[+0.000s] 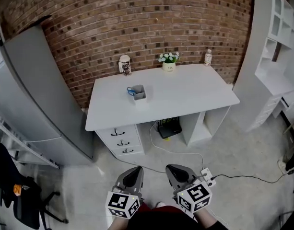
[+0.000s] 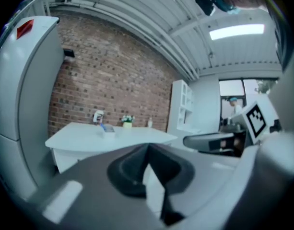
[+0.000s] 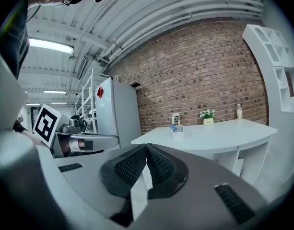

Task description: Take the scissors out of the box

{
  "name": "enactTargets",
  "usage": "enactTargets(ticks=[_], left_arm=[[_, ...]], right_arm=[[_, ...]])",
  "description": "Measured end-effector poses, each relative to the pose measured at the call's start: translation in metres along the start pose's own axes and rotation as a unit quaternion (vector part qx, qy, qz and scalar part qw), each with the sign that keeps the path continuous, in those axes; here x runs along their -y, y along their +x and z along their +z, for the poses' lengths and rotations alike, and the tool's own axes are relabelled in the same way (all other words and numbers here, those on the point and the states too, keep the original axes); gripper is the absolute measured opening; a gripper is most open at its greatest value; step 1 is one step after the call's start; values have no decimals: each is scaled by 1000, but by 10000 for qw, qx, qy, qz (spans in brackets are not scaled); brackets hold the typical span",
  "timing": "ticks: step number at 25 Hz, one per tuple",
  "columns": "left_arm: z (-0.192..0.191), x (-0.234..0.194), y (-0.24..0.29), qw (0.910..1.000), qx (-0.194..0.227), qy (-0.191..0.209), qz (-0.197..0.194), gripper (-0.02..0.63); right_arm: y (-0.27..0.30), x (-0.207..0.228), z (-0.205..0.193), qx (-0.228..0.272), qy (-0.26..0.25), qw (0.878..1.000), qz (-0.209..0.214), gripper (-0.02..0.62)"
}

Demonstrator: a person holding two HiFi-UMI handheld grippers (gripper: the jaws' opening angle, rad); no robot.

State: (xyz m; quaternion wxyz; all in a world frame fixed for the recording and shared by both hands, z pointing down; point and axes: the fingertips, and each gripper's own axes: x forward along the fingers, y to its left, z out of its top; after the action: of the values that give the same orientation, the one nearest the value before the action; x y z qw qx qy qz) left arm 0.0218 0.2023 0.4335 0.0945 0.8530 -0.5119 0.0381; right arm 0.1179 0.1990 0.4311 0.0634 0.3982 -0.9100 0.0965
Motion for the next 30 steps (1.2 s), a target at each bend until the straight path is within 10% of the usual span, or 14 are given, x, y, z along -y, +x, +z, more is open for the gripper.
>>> enactTargets(ticks=[30], left_arm=[[10, -77, 81, 9998, -142, -154, 53, 3]], right_arm=[[87, 50, 6, -339, 271, 9991, -37, 9]])
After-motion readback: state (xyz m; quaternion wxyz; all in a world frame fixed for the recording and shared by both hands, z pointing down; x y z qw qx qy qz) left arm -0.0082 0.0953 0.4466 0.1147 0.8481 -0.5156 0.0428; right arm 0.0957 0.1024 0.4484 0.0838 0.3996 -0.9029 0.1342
